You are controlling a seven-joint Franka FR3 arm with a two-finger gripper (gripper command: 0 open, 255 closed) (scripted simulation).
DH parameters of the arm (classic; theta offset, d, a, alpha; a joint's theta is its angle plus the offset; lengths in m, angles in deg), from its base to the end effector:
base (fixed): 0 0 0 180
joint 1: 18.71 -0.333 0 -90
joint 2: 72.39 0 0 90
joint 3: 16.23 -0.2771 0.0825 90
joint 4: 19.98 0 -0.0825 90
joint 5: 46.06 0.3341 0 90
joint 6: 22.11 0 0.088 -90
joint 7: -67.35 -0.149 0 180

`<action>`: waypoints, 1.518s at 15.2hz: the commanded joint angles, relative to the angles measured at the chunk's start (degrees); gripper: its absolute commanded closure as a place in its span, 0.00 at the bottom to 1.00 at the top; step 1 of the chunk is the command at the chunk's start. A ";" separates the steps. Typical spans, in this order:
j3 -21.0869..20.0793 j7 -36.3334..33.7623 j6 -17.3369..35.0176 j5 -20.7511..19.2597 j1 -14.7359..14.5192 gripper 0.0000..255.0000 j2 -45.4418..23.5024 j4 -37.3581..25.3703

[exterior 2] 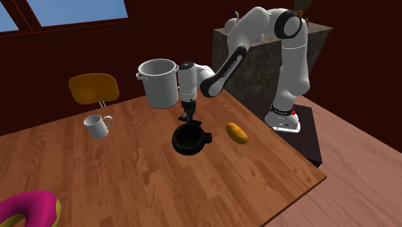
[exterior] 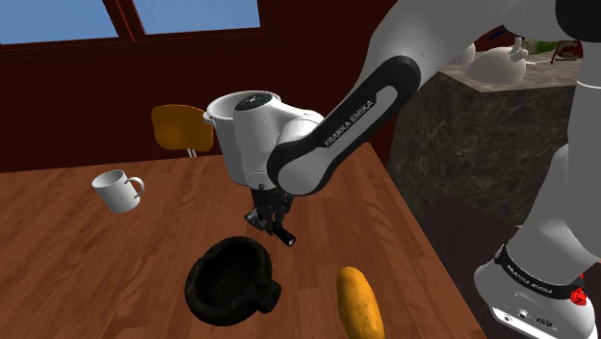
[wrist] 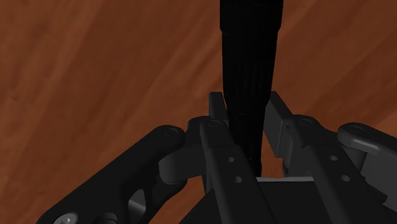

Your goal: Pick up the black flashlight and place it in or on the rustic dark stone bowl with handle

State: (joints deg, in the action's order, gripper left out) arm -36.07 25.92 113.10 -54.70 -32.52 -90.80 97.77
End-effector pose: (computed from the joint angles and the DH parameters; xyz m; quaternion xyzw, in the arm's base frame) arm 0.4563 0.2966 0.2455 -0.9997 0.0228 -0.0025 0.0025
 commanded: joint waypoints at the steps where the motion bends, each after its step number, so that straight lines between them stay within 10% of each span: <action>1: -0.03 -0.01 0.03 0.01 -0.04 1.00 -0.07 0.02; 23: -1.45 2.68 -11.24 4.06 1.10 1.00 7.56 -4.16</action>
State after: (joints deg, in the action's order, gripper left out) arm -37.47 28.44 102.55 -50.86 -31.49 -83.68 93.86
